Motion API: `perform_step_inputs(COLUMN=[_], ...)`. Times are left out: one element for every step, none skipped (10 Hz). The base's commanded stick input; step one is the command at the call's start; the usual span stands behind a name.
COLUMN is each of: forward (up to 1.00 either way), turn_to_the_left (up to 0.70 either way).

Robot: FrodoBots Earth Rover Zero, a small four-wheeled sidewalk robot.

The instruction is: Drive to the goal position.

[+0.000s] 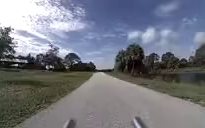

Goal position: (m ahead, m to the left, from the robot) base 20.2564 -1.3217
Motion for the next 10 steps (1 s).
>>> perform_step_inputs(forward=[0.69,0.69,0.69,0.69,0.69,0.69,0.69,0.69,0.69,0.69], turn_to_the_left=[0.03,0.03,0.03,0.03,0.03,0.03,0.03,0.03,0.14,0.33])
